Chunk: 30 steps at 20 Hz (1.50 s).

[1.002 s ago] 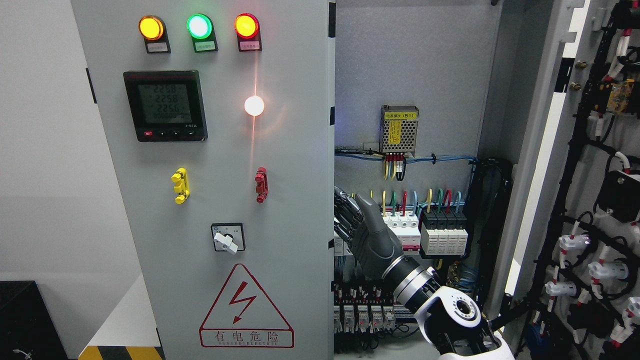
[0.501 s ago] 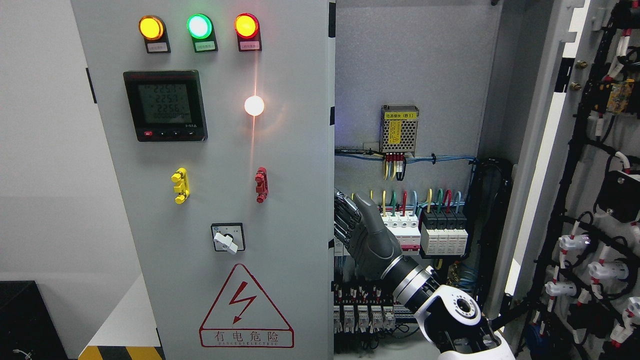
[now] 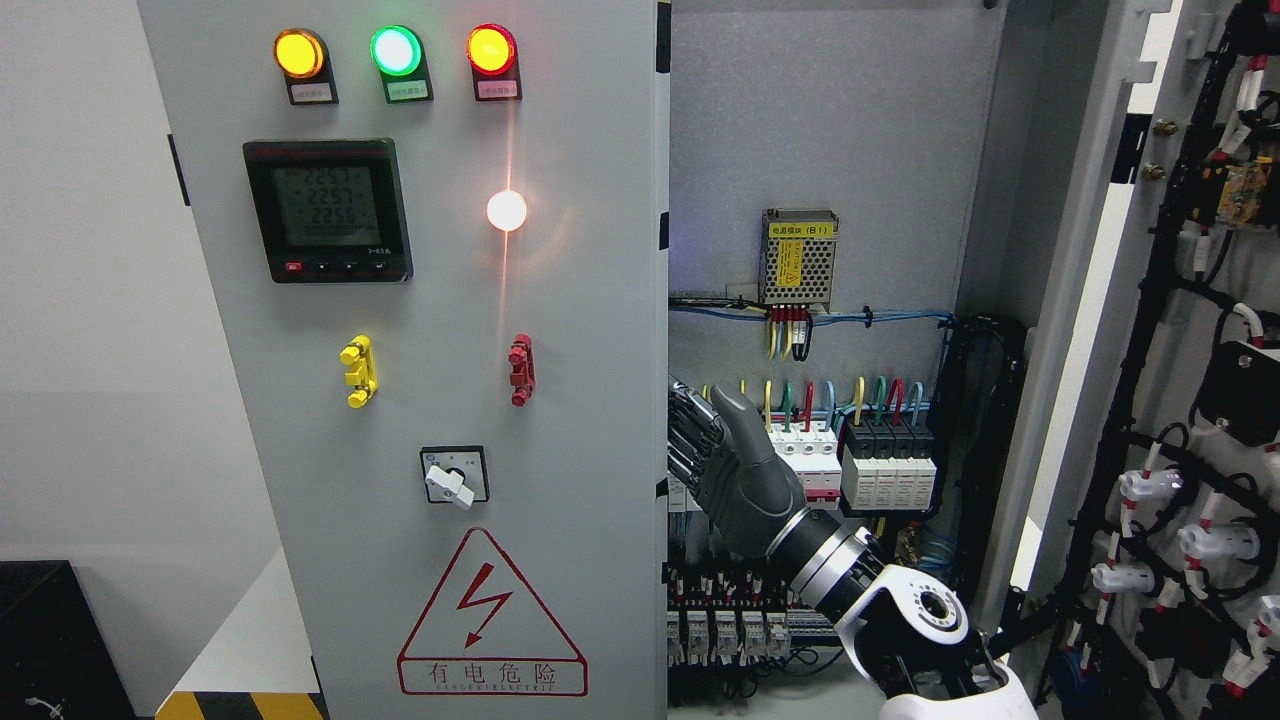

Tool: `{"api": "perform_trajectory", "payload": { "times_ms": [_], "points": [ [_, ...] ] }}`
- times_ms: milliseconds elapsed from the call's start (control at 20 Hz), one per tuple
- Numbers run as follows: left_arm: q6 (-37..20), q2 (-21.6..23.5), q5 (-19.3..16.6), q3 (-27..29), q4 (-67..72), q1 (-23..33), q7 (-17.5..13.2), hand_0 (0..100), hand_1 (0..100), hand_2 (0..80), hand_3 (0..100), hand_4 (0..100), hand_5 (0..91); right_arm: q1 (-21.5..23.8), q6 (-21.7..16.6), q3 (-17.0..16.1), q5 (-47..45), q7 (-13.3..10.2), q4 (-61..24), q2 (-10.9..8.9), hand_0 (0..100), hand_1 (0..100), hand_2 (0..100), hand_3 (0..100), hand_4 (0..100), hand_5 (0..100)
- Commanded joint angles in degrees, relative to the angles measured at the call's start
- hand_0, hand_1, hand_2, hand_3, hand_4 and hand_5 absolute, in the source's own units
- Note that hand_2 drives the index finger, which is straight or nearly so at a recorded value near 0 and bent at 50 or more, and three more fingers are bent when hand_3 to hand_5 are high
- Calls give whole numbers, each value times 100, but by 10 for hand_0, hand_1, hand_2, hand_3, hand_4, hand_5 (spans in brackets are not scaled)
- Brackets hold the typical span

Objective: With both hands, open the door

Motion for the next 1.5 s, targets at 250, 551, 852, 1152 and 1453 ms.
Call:
{"api": "perform_trajectory", "payload": {
  "times_ms": [250,551,852,1152,1453],
  "points": [
    [5,0,0,2,0,0,0,0,0,0,0,0,0,2,-5,58,-7,51,34,19,191,0,0,0,0,0],
    [5,0,0,2,0,0,0,0,0,0,0,0,0,2,-5,58,-7,350,16,19,191,0,0,0,0,0],
    [5,0,0,2,0,0,0,0,0,0,0,0,0,2,-5,58,-7,376,-2,19,191,0,0,0,0,0],
    [5,0,0,2,0,0,0,0,0,0,0,0,0,10,-14,58,-7,376,-54,11,191,0,0,0,0,0],
    [5,0,0,2,0,0,0,0,0,0,0,0,0,273,-14,163,-7,376,-545,-112,191,0,0,0,0,0]
  ]
}}
